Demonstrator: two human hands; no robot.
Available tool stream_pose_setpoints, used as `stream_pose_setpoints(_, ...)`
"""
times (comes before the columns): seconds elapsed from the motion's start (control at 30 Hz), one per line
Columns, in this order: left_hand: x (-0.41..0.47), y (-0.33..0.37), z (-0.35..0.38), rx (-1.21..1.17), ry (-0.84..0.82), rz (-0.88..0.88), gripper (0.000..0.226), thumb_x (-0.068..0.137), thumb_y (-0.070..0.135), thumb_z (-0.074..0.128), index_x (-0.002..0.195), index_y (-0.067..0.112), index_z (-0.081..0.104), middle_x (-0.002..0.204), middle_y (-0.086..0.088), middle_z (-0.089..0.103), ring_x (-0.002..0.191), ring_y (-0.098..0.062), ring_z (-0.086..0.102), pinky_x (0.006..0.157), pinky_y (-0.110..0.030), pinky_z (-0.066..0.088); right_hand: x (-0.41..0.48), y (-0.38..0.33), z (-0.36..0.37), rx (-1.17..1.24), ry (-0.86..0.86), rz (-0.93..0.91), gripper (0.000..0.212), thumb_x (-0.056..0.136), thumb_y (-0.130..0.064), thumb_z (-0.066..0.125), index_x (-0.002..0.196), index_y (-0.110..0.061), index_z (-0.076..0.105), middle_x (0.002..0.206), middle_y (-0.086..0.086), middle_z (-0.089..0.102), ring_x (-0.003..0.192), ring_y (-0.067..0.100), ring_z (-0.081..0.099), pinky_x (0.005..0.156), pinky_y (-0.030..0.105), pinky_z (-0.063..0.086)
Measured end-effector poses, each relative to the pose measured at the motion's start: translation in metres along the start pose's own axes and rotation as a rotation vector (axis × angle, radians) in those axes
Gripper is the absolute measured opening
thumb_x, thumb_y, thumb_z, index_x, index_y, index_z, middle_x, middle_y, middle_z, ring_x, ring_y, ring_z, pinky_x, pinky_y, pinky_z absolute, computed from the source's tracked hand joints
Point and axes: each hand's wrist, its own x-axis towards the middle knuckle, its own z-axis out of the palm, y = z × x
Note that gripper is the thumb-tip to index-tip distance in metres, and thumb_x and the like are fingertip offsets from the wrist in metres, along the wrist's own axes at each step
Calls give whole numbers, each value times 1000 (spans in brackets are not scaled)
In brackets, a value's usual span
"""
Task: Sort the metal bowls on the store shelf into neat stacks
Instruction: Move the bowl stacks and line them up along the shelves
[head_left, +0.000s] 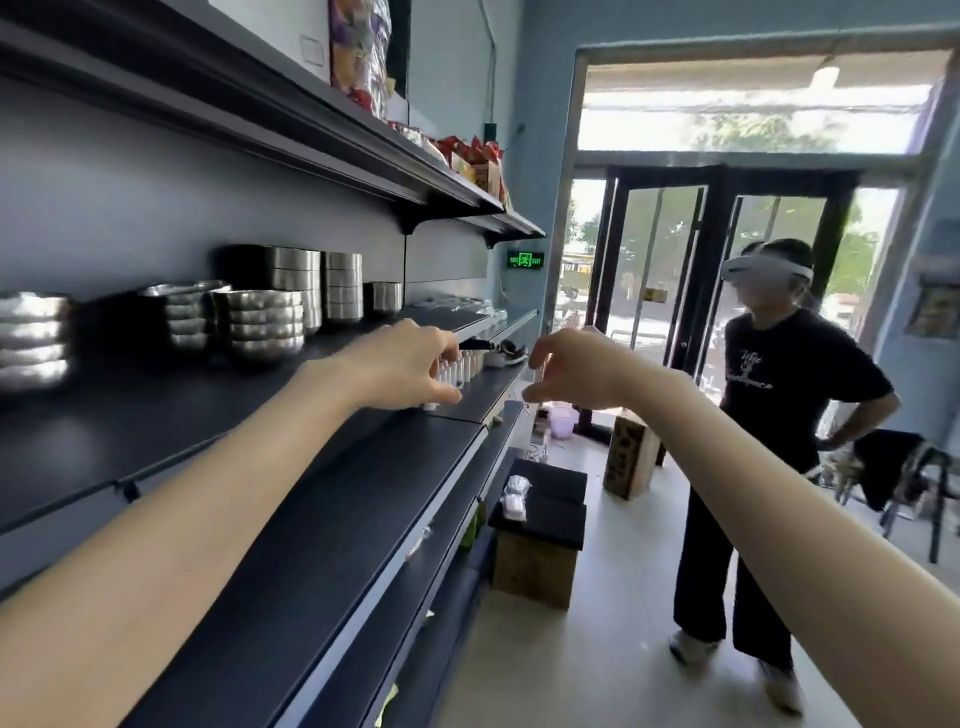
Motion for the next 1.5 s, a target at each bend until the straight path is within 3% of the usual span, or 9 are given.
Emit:
stream_pose_setpoints(0.13,66,-25,18,-28,17,-24,41,86,38,66,120,18,57,101,1,65,91,-18,60,86,-33,49,67,39,16,-10,-12,2,39,87,-31,65,112,-2,62,113,13,64,103,28,57,92,44,49)
stream_pose_setpoints(0.33,155,-65,57,15,34,-115,41,85,40,66,120,20,57,104,2,62,96,-18,57,89,-37,48,170,101,38,31,4,-80,47,85,-34,68,123,-9,57,122,10,60,99,22,54,81,26,40)
stream_pose_setpoints(0.5,229,-91,90,0,92,-224,41,85,39,67,119,19,58,103,2,63,96,-15,58,89,-34,48,267,154,62,112,-9,-207,45,84,-37,68,120,-12,59,114,10,64,99,22,59,85,30,47)
stream_pose_setpoints(0.63,286,-106,105,42,-16,-383,43,86,42,65,124,24,54,105,8,60,103,-10,49,89,-30,45,349,189,79,51,-124,-326,47,83,-45,66,121,-18,57,119,9,58,101,20,49,85,32,45)
stream_pose_setpoints(0.73,315,-118,110,53,-29,-481,42,86,43,64,123,27,53,106,9,60,104,-10,47,87,-28,42,403,204,88,54,-153,-412,49,83,-45,66,122,-17,57,121,8,59,105,23,53,85,30,43)
stream_pose_setpoints(0.93,358,-153,121,87,-55,-625,42,85,45,65,121,27,55,102,10,61,97,-6,50,88,-27,44,496,210,112,170,-203,-560,48,82,-42,68,120,-15,58,117,6,60,97,19,54,84,29,44)
stream_pose_setpoints(1.17,414,-232,143,67,118,-755,39,85,40,67,118,23,58,102,6,62,98,-11,54,84,-25,43,601,197,146,205,-202,-698,47,84,-42,66,122,-16,58,108,-1,59,97,16,50,79,23,35)
stream_pose_setpoints(1.37,444,-298,148,130,119,-892,42,83,40,69,118,20,58,94,10,59,88,-10,50,78,-24,39,690,164,168,184,-222,-779,46,83,-41,67,120,-15,59,108,3,63,97,20,58,88,30,46)
stream_pose_setpoints(1.5,452,-315,136,155,151,-969,45,83,42,68,121,24,55,103,10,59,95,-10,50,80,-25,41,733,136,175,239,-251,-847,42,83,-42,67,116,-18,59,94,2,70,87,17,64,72,24,47)
